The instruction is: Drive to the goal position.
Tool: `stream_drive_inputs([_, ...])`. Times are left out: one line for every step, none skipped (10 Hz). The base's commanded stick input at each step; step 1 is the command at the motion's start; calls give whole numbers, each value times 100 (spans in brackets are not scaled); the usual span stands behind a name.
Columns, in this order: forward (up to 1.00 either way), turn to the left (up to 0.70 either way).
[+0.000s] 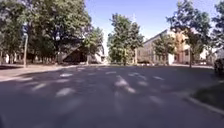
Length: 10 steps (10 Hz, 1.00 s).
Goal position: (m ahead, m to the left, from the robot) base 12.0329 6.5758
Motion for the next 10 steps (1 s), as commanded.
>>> stream_drive_inputs([70, 0])
stream_drive_inputs([70, 0])
stream_drive_inputs([70, 0])
stream_drive_inputs([70, 0])
stream_drive_inputs([70, 0])
stream_drive_inputs([70, 0])
stream_drive_inputs([70, 0])
stream_drive_inputs([70, 0])
stream_drive_inputs([70, 0])
stream_drive_inputs([70, 0])
